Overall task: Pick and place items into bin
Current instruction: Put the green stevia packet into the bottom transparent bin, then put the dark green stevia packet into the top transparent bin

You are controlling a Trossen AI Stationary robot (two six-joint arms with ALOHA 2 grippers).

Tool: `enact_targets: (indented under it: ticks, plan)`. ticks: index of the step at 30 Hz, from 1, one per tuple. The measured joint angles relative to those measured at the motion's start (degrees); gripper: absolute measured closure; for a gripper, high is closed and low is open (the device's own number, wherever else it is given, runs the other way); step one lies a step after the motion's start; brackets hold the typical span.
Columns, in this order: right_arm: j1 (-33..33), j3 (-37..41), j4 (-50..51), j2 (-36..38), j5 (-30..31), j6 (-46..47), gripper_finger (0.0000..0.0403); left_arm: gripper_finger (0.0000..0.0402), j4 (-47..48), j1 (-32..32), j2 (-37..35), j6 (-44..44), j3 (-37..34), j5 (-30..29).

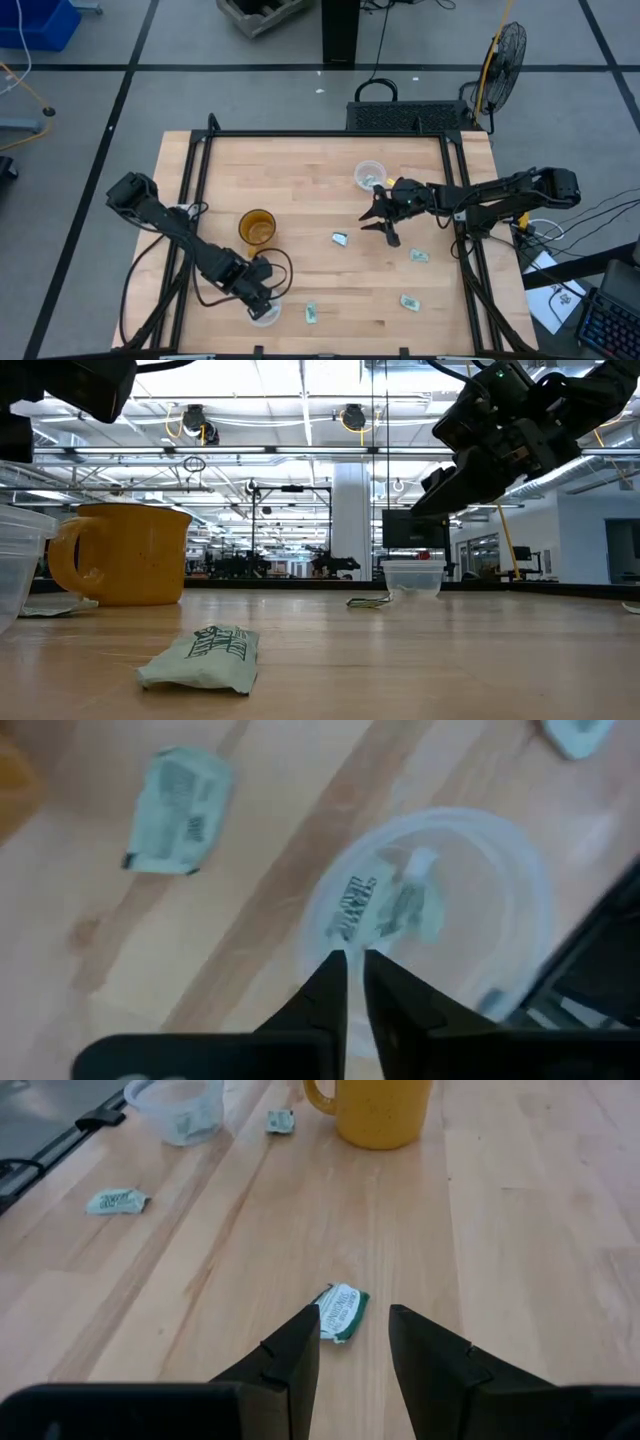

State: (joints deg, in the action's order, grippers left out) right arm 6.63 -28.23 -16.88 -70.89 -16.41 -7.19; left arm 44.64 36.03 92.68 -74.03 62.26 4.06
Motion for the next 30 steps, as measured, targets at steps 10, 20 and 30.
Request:
enact_targets:
  ticks: [10, 20, 30]
  plan:
    - [-2.09, 0.0, -5.98, -1.86, -3.04, -4.44, 0.0277, 0.0314, -7.31, -1.31, 0.0, 8.24, 0.0, 0.23]
    - [-8.82, -0.04, -19.49, -15.02, 2.65, -14.15, 0.0197, 0.0314, -13.36, -8.97, -3.07, 13.97, 0.06, 3.57]
    - [-9.68, -5.69, -15.13, -27.55, 10.44, -12.11, 0.0196, 0.0314, -18.18, -17.24, -5.7, 29.79, 0.06, 2.45]
